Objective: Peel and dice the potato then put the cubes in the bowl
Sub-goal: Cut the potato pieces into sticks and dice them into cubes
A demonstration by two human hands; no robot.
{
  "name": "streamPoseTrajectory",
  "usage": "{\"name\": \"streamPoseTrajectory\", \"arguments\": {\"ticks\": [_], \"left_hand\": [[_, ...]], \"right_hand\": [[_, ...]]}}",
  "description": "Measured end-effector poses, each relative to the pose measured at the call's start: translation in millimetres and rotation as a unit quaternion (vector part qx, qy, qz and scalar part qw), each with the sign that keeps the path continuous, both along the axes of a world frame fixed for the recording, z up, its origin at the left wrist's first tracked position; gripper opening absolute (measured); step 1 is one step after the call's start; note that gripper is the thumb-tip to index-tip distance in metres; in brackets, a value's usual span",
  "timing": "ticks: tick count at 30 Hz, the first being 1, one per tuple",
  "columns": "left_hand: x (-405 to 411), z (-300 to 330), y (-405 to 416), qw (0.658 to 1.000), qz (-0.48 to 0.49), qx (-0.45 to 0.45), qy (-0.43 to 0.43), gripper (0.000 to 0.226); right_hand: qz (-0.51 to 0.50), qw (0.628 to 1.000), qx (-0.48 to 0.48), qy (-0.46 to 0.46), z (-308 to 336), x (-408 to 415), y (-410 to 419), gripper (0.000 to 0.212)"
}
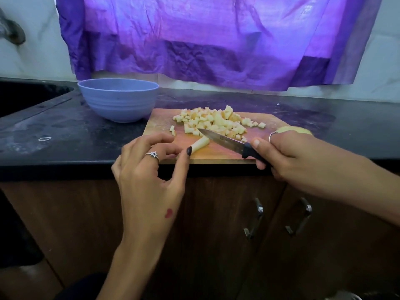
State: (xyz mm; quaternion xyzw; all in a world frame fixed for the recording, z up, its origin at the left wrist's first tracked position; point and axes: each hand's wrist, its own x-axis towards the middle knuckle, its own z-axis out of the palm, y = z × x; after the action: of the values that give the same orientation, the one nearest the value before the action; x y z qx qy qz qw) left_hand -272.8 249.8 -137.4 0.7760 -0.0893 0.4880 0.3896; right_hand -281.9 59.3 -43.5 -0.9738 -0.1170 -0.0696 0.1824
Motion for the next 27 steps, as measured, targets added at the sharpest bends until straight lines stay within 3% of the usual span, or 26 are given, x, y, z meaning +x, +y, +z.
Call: {"name": "streamPoseTrajectory", "arguments": {"ticks": [10, 17, 19, 23, 27], "left_hand": [[2.8, -3.1, -0.2, 1.000, 0.001, -0.003, -0.012, 0.014], [4.1, -2.6, -1.8, 1.000, -0.011, -0.010, 0.001, 0.014], [2.8, -1.5, -2.0, 1.000, -0.012, -0.009, 0.006, 0.011], [2.5, 0.2, -0.9, 1.000, -0.012, -0.010, 0.007, 0.011], [0.8, 0.7, -1.9, 1.000, -0.015, -0.016, 0.009, 0.009]], "right_hand": [[0.004, 0.997, -0.075, -0.022, 3.5, 7.8, 6.8, 0.049], [0.020, 0.995, -0.099, 0.026, 8.8, 15.8, 7.2, 0.050], [0.022, 0.995, -0.096, 0.020, 9.0, 13.0, 7.9, 0.047], [-0.007, 0.999, 0.013, -0.034, 4.4, 7.3, 8.4, 0.033], [0.001, 0.998, -0.001, -0.056, 5.6, 4.0, 6.1, 0.040]]}}
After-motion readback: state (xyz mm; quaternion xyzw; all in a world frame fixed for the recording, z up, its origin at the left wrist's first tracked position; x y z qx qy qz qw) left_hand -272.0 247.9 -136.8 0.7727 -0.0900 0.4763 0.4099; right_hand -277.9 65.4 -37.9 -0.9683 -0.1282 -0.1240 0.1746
